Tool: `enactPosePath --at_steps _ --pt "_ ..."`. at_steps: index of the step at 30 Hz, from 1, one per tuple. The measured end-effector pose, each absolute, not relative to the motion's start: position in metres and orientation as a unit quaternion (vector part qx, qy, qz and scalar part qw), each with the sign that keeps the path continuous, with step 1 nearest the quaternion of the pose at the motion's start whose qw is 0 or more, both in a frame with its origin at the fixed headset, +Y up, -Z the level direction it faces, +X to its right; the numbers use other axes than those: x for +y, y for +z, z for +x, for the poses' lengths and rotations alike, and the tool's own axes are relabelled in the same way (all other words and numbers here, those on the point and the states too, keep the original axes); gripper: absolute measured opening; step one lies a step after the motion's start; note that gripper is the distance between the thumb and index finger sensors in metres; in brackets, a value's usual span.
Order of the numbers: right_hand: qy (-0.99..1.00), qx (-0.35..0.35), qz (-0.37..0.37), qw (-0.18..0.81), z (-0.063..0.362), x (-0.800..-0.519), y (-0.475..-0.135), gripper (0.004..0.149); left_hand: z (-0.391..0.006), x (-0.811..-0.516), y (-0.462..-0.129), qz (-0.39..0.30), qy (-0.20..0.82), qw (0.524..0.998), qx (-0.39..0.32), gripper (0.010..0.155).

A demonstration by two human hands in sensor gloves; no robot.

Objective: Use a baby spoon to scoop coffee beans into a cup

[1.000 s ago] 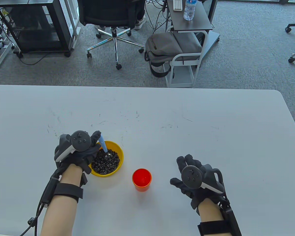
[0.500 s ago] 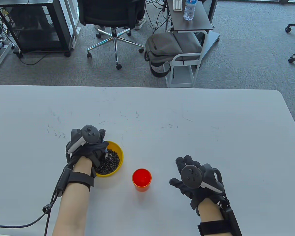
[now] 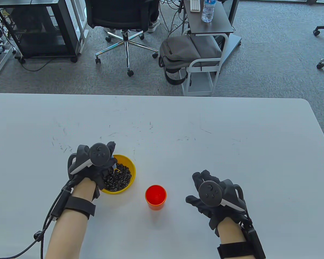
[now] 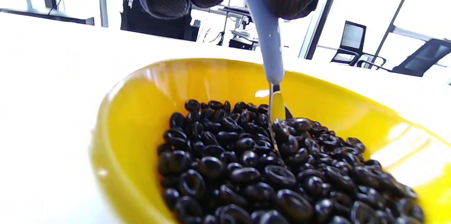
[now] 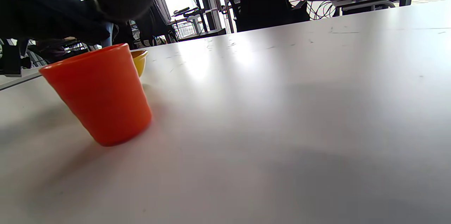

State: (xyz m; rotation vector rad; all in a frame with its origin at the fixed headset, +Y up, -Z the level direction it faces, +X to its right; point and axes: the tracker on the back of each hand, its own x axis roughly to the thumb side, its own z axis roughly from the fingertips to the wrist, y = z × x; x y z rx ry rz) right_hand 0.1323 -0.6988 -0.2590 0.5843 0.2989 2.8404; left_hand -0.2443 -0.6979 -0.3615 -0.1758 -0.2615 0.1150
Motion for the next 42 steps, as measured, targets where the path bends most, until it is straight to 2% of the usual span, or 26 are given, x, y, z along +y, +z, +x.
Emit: enactPosePath --at_steps 11,17,23,29,35,42 --pt "0.969 0.088 0.212 0.095 0.128 -0.692 -0.254 0.083 -0.243 -0.677 -0.296 -0.046 0.048 0.986 -0.150 0.052" --pt "0.968 0.089 0.215 0.094 0.127 -0.692 -0.253 0.083 -0.251 -0.687 -0.268 -0.008 0.063 0.988 -0.139 0.052" --pt "0.973 0.081 0.205 0.073 0.130 -0.690 -0.255 0.083 -0.270 -0.691 -0.264 -0.010 0.113 0.987 -0.110 0.051" --pt "0.974 0.086 0.196 0.069 0.133 -0.691 -0.258 0.083 -0.290 -0.704 -0.269 -0.049 0.189 0.979 -0.053 0.049" --pt "0.974 0.085 0.196 0.068 0.133 -0.691 -0.258 0.083 -0.311 -0.726 -0.274 -0.107 0.320 0.941 0.009 0.049" --pt "0.974 0.083 0.198 0.076 0.134 -0.691 -0.258 0.083 -0.320 -0.743 -0.277 -0.142 0.400 0.904 0.053 0.048"
